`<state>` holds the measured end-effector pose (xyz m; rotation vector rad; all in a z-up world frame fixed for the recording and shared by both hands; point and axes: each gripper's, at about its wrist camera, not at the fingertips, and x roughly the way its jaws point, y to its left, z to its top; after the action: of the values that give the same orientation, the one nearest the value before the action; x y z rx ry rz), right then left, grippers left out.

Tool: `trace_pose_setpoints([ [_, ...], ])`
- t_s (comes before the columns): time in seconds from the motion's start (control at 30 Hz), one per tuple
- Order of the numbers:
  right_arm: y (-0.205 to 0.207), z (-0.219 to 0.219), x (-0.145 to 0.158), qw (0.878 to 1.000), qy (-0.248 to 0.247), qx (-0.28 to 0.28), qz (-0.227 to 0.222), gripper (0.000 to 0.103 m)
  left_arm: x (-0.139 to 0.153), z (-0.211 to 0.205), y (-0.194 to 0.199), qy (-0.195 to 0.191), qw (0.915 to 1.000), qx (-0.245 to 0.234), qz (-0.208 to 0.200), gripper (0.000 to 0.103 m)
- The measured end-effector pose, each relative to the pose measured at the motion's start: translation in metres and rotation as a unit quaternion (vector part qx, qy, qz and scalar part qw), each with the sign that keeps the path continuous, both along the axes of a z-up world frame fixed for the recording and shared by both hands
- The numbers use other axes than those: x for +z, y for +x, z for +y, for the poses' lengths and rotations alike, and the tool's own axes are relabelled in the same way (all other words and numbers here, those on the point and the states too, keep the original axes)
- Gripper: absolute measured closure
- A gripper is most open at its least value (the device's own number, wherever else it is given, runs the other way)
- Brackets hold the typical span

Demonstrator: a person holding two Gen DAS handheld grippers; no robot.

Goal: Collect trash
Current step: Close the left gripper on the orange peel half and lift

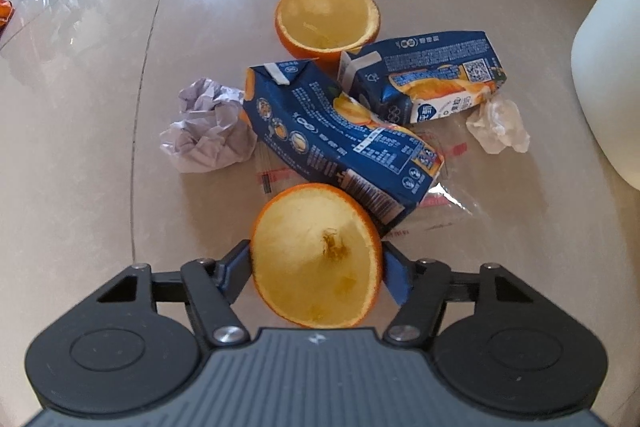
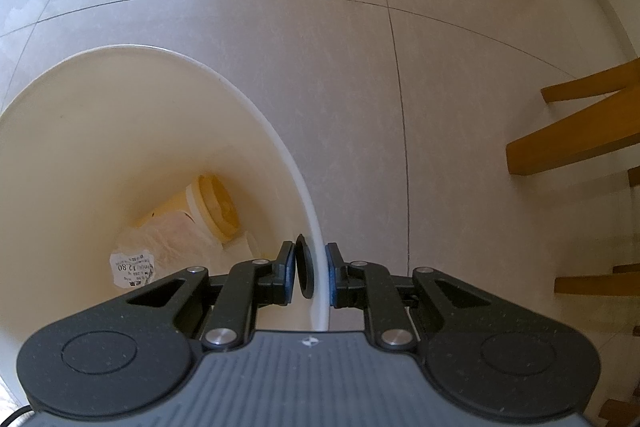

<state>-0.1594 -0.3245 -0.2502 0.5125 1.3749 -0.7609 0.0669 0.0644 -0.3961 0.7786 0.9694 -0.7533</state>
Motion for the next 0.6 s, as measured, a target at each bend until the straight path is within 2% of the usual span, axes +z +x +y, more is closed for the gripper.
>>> trace_pose_setpoints([
  [0.23,0.000,0.001,0.000,1.000,-0.002,0.002,0.002,0.085,0.036,-0.004,-0.007,0.011,0.9998,-0.012,-0.008,0.038],
  [0.37,-0.003,0.000,0.000,1.000,0.002,-0.002,-0.002,0.085,0.064,-0.016,-0.015,0.037,0.9988,-0.032,0.001,0.038],
  [0.5,-0.004,-0.002,0.001,1.000,0.004,-0.003,-0.003,0.085,0.101,-0.036,-0.032,0.044,0.9971,-0.061,-0.006,0.038],
  [0.6,-0.004,-0.002,0.001,1.000,-0.001,-0.001,-0.002,0.085,0.135,-0.054,-0.048,0.034,0.9956,-0.088,-0.009,0.038],
])
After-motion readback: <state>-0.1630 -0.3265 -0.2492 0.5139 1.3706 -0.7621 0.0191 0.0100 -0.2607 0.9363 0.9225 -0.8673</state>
